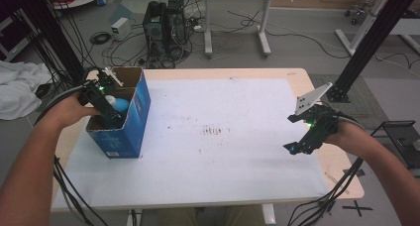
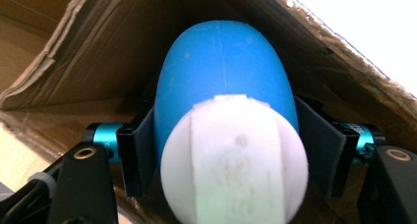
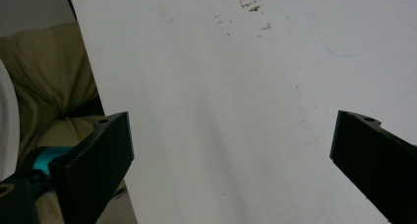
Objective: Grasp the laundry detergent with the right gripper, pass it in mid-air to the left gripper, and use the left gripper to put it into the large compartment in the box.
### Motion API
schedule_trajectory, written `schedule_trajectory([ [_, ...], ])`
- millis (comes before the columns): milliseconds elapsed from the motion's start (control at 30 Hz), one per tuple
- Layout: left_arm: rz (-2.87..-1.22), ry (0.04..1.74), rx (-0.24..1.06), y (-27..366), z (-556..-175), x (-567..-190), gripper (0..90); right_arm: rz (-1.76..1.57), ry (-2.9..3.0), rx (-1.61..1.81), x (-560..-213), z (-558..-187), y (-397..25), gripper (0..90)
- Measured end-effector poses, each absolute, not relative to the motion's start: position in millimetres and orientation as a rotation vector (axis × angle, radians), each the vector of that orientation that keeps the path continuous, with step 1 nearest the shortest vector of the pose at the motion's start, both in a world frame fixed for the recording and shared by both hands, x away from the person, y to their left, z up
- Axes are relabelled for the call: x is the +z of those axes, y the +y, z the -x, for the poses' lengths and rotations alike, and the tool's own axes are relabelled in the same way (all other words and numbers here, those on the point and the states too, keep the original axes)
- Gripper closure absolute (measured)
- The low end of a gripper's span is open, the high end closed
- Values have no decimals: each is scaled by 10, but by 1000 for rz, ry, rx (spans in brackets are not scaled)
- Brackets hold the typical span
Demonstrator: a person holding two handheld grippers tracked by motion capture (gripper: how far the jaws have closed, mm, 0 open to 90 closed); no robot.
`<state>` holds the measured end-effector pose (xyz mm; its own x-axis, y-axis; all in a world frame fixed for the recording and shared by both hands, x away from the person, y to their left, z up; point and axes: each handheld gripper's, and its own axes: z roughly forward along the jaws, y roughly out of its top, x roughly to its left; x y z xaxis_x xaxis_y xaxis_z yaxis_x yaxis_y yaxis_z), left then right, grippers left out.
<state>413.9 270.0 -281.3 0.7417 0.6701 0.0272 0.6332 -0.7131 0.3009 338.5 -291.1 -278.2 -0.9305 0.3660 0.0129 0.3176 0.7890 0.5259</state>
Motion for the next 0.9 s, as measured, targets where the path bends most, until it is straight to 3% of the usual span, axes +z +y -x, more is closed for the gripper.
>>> schedule_trajectory([
  [900, -2591, 989, 264, 2884, -3940, -2391, 284, -524, 2884, 837, -2748, -3356, -2888, 17],
])
